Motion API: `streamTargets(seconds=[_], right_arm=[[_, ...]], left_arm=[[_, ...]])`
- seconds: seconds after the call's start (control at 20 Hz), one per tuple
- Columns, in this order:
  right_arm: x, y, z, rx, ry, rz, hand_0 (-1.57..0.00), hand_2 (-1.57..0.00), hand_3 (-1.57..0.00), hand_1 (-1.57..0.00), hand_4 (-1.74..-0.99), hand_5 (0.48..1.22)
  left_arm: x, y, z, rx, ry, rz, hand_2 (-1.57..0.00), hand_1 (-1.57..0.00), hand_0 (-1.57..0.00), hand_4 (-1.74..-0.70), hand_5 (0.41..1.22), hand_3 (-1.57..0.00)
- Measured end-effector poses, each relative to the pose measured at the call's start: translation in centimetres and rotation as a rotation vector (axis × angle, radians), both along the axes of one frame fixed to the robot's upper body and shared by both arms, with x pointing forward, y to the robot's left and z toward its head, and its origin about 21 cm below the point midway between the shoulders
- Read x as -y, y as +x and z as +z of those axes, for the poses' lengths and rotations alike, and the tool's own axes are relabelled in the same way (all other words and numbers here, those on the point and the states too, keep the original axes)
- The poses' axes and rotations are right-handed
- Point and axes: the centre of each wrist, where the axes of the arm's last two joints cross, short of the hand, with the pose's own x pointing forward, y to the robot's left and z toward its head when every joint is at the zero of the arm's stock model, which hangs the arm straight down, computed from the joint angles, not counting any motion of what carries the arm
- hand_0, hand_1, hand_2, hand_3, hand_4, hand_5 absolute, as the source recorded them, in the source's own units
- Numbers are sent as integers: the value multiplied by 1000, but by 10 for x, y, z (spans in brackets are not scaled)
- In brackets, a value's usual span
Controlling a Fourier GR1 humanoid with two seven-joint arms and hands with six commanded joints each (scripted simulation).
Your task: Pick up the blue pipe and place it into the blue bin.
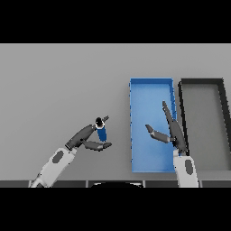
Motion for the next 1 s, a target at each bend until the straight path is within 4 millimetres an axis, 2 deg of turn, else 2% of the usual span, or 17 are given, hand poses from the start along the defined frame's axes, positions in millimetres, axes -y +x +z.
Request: streamTargets(seconds=[0.1,0.2,0.3,0.35,0.4,0.45,0.55,0.65,0.7,0.75,0.8,1.0], right_arm=[[1,-1,0,1,-1,-5,1,1,1,1,-1195,548],[5,0,-1,-8,-17,-17,1,1,1,1,-1188,550],[3,0,1,4,-28,-8,1,1,1,1,-1188,556],[3,-2,1,9,-25,-7,1,1,1,1,-1196,560],[0,1,3,4,-14,-5,1,1,1,1,-1192,560],[-1,0,2,-1,-21,-5,1,1,1,1,-1191,561],[2,-1,0,1,-28,-13,1,1,1,1,-1184,562],[2,-3,0,5,-27,-10,1,1,1,1,-1179,561],[2,-2,0,2,-27,-10,1,1,1,1,-1178,561],[6,2,4,-4,-32,-22,1,1,1,1,-1176,560],[3,-1,2,2,-29,-14,1,1,1,1,-1176,559],[3,1,2,-10,-35,-19,1,1,1,1,-1166,556]], left_arm=[[3,6,-1,28,-2,12,-23,1,1,-1098,517,0],[12,7,-6,17,-57,-4,-87,1,1,-1137,567,-44],[16,12,-6,-18,-108,2,-269,-118,1,-1217,635,-202],[19,13,-7,-40,-135,1,-417,-248,-39,-1268,675,-345],[27,10,-9,-52,-163,-11,-578,-411,-179,-1301,784,-590],[27,13,-9,-66,-185,-1,-777,-642,-418,-1383,872,-777],[32,8,-14,-61,-205,11,-1063,-976,-833,-1505,997,-1015],[34,4,-14,-53,-218,-2,-1246,-1190,-1099,-1588,1078,-1196],[35,3,-14,-52,-220,-8,-1311,-1266,-1193,-1617,1106,-1258],[37,0,-13,-51,-216,-19,-1363,-1327,-1269,-1586,1129,-1320],[38,-1,-11,-36,-212,-24,-1404,-1376,-1329,-1561,1148,-1370],[48,-5,-10,25,-208,-33,-1503,-1491,-1472,-1502,1191,-1489]])
